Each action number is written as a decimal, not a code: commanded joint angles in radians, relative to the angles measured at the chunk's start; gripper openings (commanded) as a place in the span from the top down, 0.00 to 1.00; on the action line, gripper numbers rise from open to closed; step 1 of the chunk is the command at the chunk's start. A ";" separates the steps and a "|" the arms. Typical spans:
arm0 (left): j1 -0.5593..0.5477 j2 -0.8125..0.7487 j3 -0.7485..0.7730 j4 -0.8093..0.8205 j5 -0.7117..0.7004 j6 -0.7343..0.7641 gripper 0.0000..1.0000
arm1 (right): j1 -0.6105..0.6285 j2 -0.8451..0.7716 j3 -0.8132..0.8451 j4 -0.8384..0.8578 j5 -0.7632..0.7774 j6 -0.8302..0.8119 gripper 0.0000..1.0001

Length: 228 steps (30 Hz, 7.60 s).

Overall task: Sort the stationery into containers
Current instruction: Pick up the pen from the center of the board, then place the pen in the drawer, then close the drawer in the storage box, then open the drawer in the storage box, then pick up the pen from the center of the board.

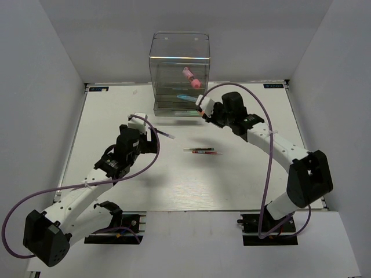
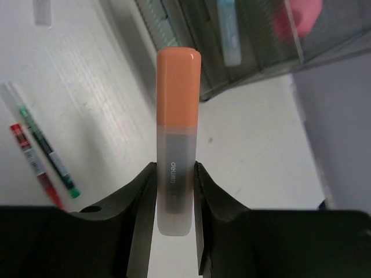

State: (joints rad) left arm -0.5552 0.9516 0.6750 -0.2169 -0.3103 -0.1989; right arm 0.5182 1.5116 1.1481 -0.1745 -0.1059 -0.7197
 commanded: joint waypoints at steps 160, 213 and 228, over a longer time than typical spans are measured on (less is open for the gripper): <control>0.124 1.172 0.287 1.159 0.203 -1.074 0.52 | -0.242 -0.303 -0.484 0.193 -0.285 0.160 0.56; 0.121 0.127 0.051 0.073 0.220 -0.148 0.07 | -0.099 0.171 -0.261 -0.101 -0.380 -0.320 0.45; 0.121 0.174 0.051 0.063 0.217 -0.181 0.04 | -0.092 0.294 -0.125 -0.415 -0.348 -0.411 0.92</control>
State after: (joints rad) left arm -0.4294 1.1156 0.7193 -0.1387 -0.0891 -0.3656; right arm 0.4198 1.7863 1.0565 -0.4721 -0.4999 -1.1069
